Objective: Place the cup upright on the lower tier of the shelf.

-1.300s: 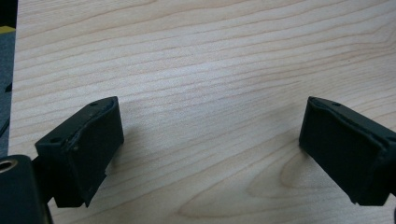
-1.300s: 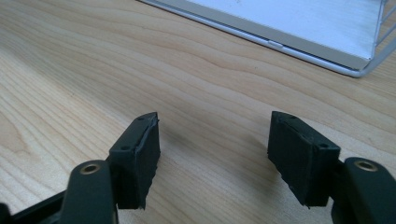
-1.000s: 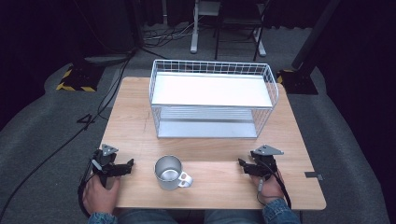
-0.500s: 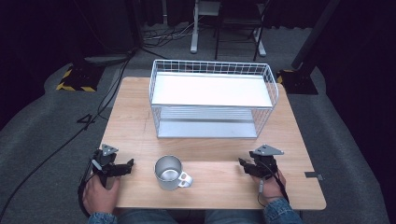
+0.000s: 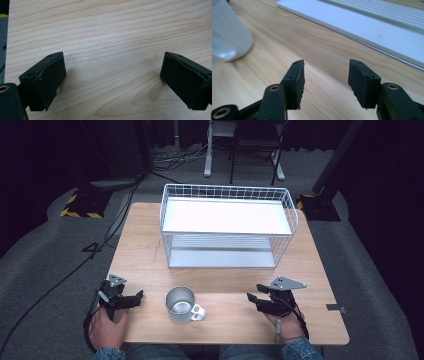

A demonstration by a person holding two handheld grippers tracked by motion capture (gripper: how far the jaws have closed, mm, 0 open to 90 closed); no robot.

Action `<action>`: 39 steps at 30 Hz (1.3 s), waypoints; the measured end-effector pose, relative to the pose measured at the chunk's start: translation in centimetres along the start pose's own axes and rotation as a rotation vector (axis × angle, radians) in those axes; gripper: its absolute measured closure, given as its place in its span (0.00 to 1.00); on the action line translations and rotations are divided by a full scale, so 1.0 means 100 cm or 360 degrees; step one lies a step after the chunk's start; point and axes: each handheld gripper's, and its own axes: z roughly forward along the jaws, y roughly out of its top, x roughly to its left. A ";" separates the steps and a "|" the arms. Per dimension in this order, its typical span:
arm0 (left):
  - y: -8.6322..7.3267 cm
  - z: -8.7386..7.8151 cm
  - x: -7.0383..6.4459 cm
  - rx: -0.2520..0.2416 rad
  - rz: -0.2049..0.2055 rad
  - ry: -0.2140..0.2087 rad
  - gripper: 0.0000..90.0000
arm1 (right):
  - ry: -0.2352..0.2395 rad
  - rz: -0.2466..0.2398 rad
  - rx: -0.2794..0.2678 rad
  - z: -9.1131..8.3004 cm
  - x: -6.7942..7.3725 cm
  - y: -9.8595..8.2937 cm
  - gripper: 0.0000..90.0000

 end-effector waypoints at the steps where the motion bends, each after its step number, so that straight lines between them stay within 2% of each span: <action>1: 0.000 0.000 0.000 0.0000 -0.0001 -0.0001 0.07 | 0.0018 0.0000 -0.0009 0.000 0.004 0.002 0.52; 4: 0.000 0.000 0.000 0.0000 -0.0001 -0.0001 0.07 | 0.0080 -0.0023 -0.0018 0.000 0.016 0.008 0.53; 14: 0.000 0.000 0.000 0.0000 -0.0001 -0.0001 0.07 | 0.0269 -0.0214 -0.0007 0.011 0.064 0.022 0.52; 19: 0.000 0.000 0.000 -0.0001 0.0003 0.0002 0.08 | 0.0400 -0.0245 0.0016 0.025 0.084 0.025 0.52; 23: 0.000 0.000 0.000 -0.0001 0.0003 0.0001 0.08 | 0.0475 -0.0264 0.0031 0.034 0.094 0.025 0.52; 32: 0.000 0.000 0.000 -0.0002 0.0000 0.0003 0.08 | 0.0519 -0.0333 0.0054 0.047 0.110 0.026 0.57; 39: 0.000 0.000 0.000 -0.0003 -0.0001 0.0004 0.08 | 0.0496 -0.0394 0.0103 0.061 0.119 0.028 0.66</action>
